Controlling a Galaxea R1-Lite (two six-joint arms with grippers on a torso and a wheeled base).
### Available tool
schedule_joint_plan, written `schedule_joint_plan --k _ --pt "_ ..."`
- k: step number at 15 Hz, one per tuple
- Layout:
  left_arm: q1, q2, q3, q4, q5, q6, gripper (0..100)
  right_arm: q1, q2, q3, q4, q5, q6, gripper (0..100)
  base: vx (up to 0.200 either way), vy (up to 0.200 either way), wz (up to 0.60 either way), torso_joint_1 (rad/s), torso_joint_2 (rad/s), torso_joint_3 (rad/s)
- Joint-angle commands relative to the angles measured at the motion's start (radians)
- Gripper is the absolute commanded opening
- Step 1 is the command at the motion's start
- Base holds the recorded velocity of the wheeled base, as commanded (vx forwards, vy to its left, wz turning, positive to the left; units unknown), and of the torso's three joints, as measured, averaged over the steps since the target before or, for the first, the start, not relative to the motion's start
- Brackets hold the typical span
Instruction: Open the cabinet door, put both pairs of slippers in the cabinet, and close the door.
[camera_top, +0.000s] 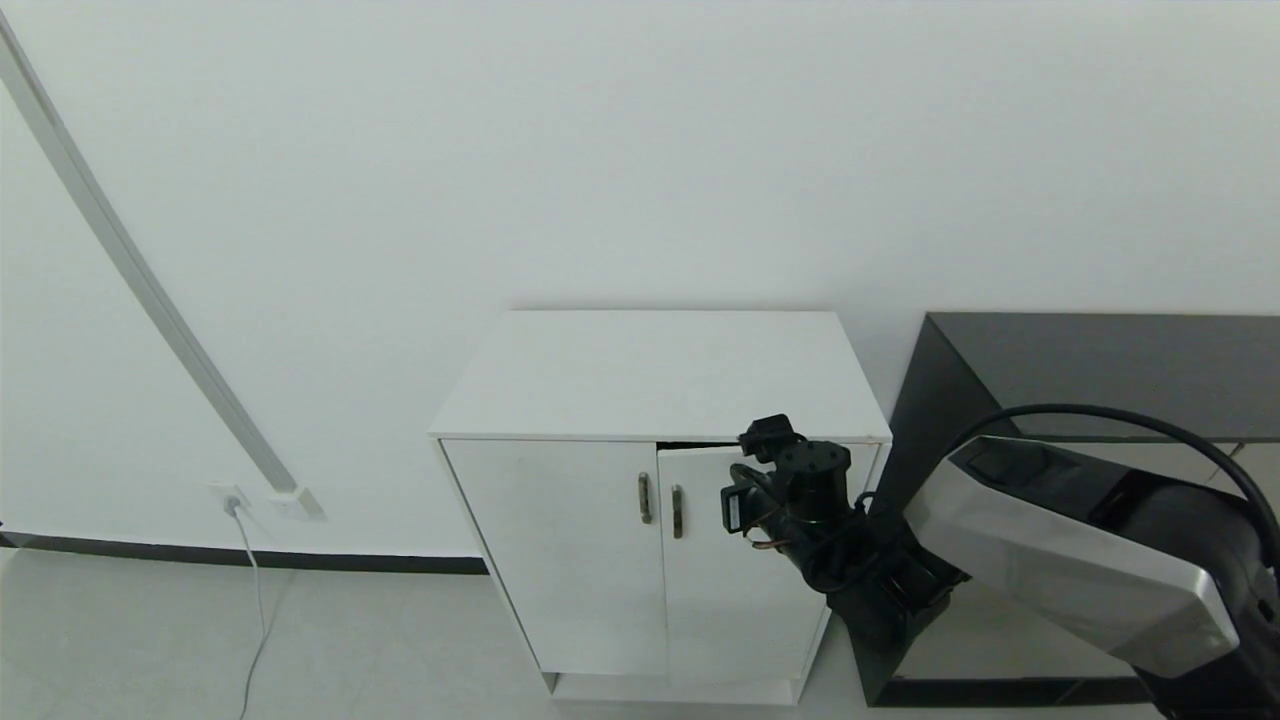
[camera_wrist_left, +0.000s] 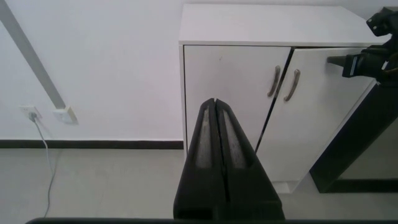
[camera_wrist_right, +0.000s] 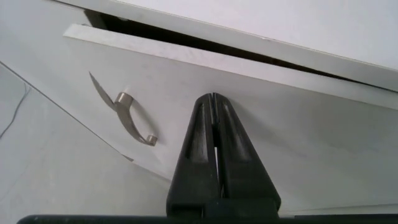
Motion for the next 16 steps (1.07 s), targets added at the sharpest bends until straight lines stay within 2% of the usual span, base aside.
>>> schedule_joint_plan --k 1,16 --pt "0.000 0.000 0.000 0.000 0.000 0.000 0 0.000 0.002 -0.007 0.006 0.000 0.000 0 0.000 0.000 0.00 0.000 0.00 0.000" --pt "0.000 0.000 0.000 0.000 -0.001 0.001 0 -0.021 0.023 -0.110 0.056 0.000 -0.003 0 0.000 0.000 0.00 0.000 0.00 0.000"
